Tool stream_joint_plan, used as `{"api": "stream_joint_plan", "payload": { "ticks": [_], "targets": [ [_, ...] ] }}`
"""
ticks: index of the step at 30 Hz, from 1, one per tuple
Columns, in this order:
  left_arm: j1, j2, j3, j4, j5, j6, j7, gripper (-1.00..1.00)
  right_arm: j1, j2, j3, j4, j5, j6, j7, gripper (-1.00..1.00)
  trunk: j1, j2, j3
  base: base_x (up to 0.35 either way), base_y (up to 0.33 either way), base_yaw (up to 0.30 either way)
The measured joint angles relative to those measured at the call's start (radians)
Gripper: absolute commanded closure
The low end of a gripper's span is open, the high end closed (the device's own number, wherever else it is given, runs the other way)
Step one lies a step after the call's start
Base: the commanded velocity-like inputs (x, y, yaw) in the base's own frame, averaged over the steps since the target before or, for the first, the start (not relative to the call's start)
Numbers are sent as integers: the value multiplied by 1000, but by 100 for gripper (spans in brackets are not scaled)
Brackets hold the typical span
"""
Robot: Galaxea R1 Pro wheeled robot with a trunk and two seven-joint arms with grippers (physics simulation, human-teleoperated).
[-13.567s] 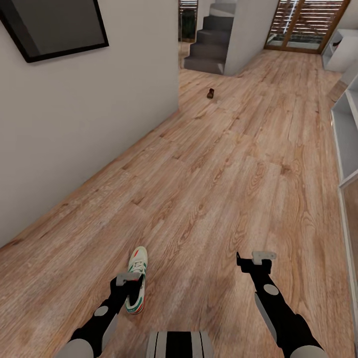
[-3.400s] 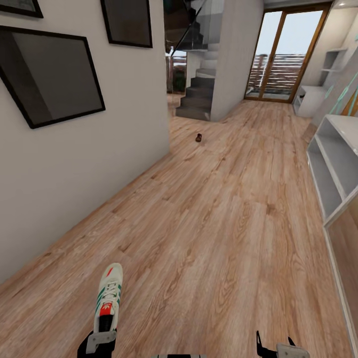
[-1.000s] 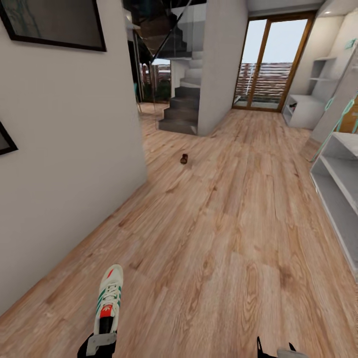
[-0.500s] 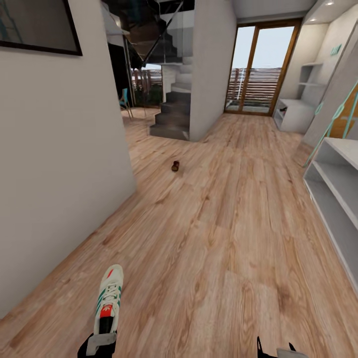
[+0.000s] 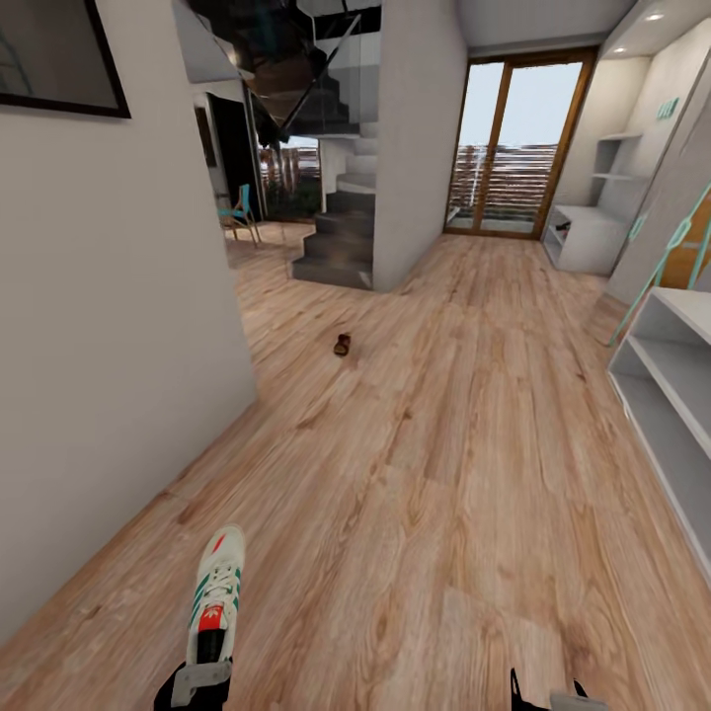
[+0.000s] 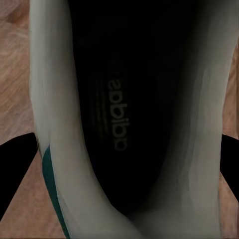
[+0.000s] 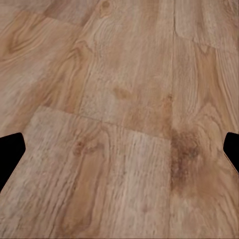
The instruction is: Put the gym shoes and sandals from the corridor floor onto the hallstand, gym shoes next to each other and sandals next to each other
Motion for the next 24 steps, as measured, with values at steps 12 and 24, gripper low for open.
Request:
{"api": "stream_joint_plan", "payload": {
  "ticks": [12, 24],
  "targets": [
    [0, 0, 0, 0, 0, 0, 0, 100, 0, -1, -2, -10, -1, 0, 1, -100, 0, 0, 1, 335, -137, 0],
    [0, 0, 0, 0, 1, 0, 0, 100, 0, 0, -2, -10, 1, 0, -1, -100, 0, 0, 1, 335, -138, 0]
  ]
}}
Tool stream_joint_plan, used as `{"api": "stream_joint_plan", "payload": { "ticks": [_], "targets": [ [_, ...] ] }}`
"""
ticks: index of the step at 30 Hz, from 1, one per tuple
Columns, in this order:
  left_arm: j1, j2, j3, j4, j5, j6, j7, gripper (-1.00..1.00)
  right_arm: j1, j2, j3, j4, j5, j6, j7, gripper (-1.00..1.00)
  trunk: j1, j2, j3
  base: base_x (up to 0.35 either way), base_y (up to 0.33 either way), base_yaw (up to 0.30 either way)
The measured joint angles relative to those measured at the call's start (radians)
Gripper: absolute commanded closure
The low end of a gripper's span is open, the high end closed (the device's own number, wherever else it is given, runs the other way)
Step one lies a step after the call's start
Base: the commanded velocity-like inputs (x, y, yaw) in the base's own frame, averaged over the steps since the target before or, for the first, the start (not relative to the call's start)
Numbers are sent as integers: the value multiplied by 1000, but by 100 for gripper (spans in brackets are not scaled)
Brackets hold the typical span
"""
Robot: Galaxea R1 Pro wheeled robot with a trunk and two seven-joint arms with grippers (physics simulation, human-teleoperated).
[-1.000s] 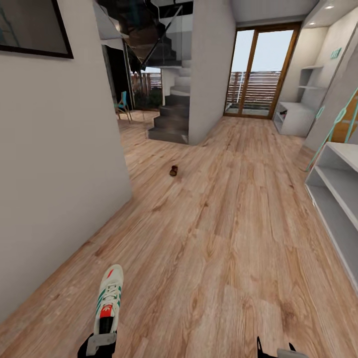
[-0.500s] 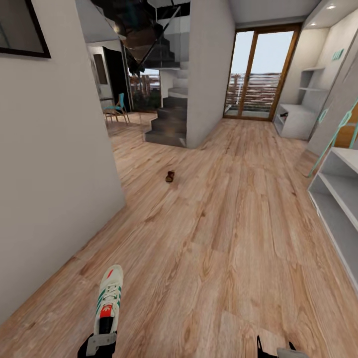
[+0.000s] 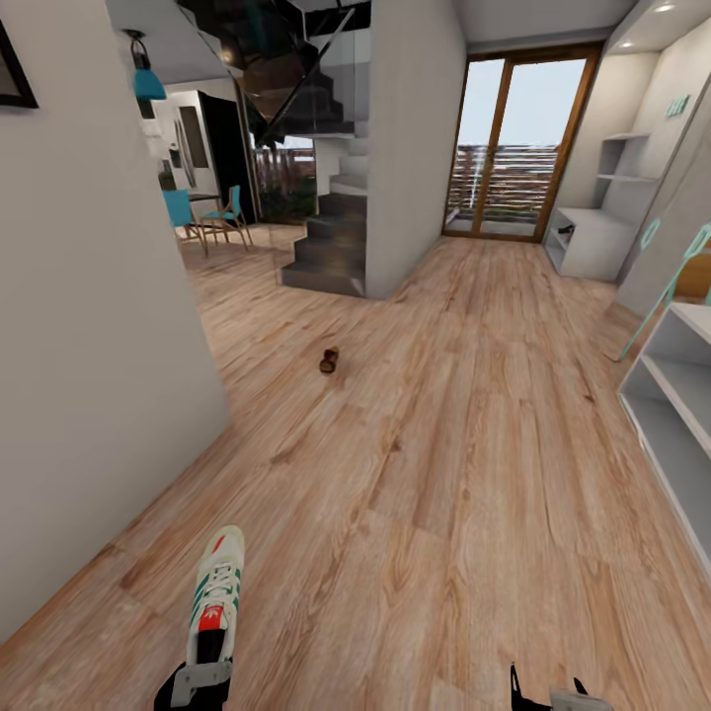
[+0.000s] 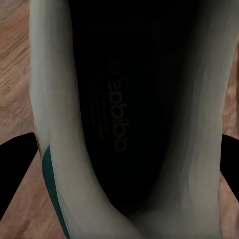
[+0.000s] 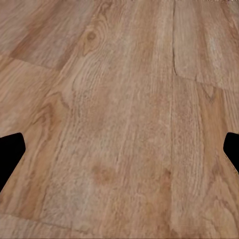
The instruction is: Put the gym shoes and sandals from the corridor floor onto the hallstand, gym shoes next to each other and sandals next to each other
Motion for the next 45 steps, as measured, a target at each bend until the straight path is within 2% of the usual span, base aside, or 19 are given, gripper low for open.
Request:
{"api": "stream_joint_plan", "payload": {
  "ticks": [45],
  "targets": [
    [0, 0, 0, 2, 0, 0, 0, 100, 0, 0, 3, 2, 2, 0, 1, -100, 0, 0, 0, 335, -121, 0]
  ]
}}
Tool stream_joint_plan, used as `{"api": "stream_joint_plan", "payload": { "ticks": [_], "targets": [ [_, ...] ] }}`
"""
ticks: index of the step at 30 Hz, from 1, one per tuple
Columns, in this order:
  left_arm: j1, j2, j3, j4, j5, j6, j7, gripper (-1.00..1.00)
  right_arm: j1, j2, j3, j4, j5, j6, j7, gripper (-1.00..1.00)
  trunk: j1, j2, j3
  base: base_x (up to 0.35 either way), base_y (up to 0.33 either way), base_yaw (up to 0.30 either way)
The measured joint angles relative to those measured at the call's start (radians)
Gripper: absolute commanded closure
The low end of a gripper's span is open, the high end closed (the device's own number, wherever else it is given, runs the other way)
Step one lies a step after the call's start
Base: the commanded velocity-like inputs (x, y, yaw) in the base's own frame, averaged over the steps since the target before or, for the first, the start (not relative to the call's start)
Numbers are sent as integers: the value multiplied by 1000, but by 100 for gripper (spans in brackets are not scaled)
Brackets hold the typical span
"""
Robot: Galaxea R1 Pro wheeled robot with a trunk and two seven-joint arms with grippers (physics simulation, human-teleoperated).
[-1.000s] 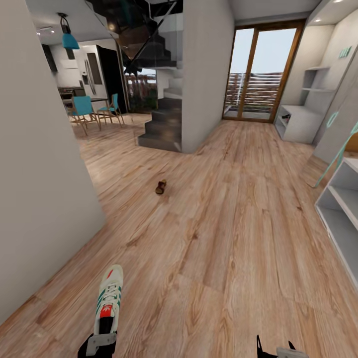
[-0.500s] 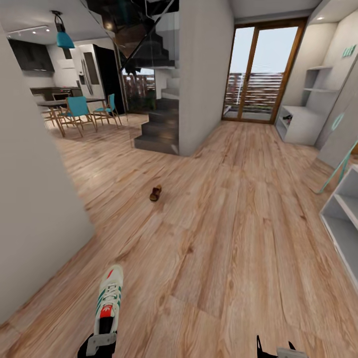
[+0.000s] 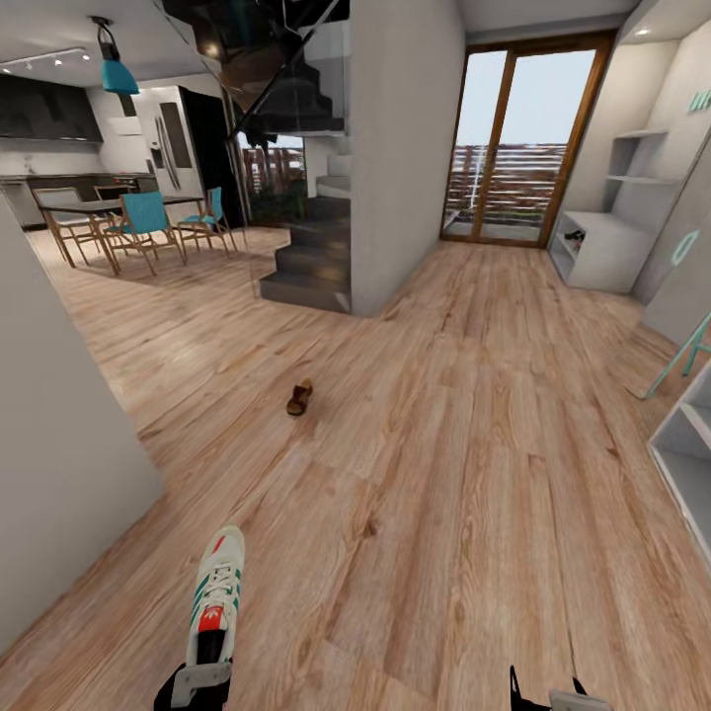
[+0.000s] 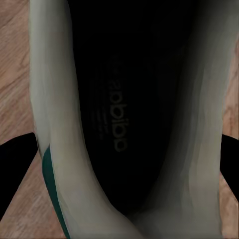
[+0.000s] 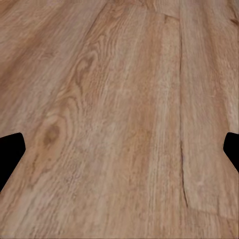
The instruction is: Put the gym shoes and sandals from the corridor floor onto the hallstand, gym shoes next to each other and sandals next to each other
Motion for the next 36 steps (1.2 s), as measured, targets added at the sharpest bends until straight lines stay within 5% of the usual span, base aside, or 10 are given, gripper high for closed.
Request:
{"api": "stream_joint_plan", "payload": {
  "ticks": [36],
  "targets": [
    [0, 0, 0, 0, 0, 0, 0, 100, 0, 0, -1, 5, 0, 0, 0, -100, 0, 0, 0, 335, -87, 0]
  ]
}}
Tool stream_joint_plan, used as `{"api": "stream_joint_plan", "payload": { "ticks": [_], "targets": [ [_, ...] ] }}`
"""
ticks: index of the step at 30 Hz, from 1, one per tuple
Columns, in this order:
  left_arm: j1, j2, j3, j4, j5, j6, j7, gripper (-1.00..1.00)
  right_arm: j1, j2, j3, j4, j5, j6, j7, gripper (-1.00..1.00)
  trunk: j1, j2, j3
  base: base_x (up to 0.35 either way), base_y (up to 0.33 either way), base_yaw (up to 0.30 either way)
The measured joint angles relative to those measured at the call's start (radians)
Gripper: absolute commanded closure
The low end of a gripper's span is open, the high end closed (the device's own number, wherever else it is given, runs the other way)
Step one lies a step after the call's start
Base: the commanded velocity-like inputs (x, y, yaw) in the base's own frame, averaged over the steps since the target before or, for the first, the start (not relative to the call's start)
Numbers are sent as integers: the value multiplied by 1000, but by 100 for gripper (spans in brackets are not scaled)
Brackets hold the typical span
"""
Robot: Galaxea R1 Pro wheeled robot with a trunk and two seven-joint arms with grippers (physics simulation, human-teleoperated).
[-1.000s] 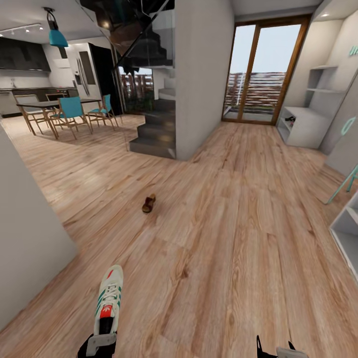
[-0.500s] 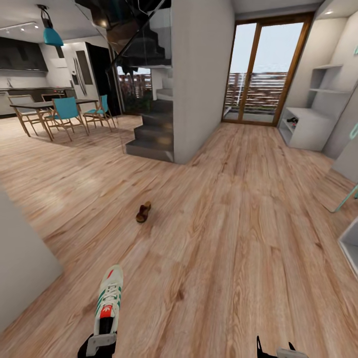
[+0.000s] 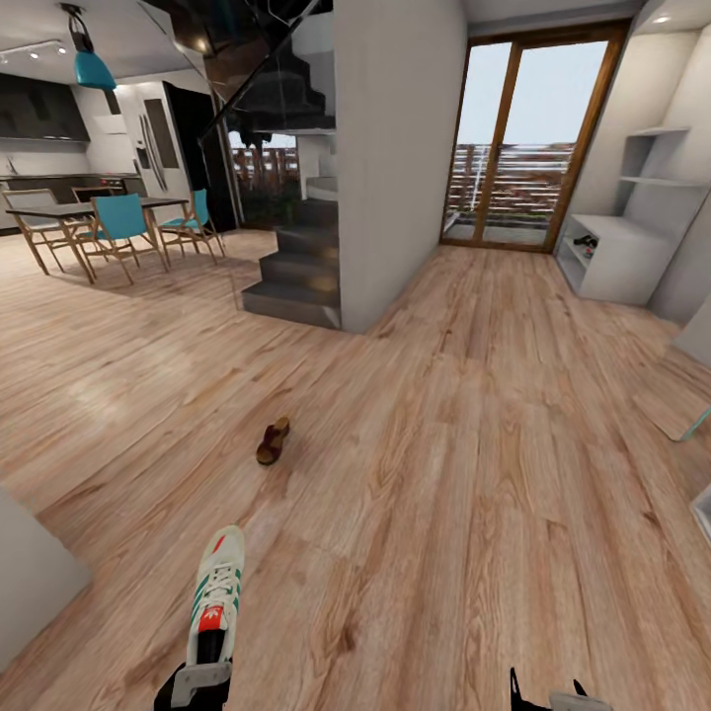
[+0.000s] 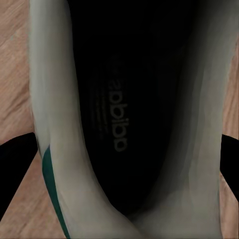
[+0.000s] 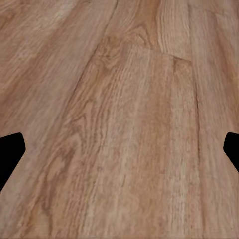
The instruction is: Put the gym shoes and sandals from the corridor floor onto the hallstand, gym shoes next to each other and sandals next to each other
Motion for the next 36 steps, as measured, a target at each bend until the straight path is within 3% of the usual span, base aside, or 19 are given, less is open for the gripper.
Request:
{"api": "stream_joint_plan", "payload": {
  "ticks": [25, 36],
  "targets": [
    [0, 0, 0, 0, 0, 0, 0, 100, 0, 0, 0, 0, -1, 0, -1, -100, 0, 0, 0, 319, -118, 2],
    [1, 0, 0, -1, 0, 0, 0, 100, 0, 0, 0, 0, -1, 0, -1, -100, 0, 0, 4, 307, -131, 212]
  ]
}}
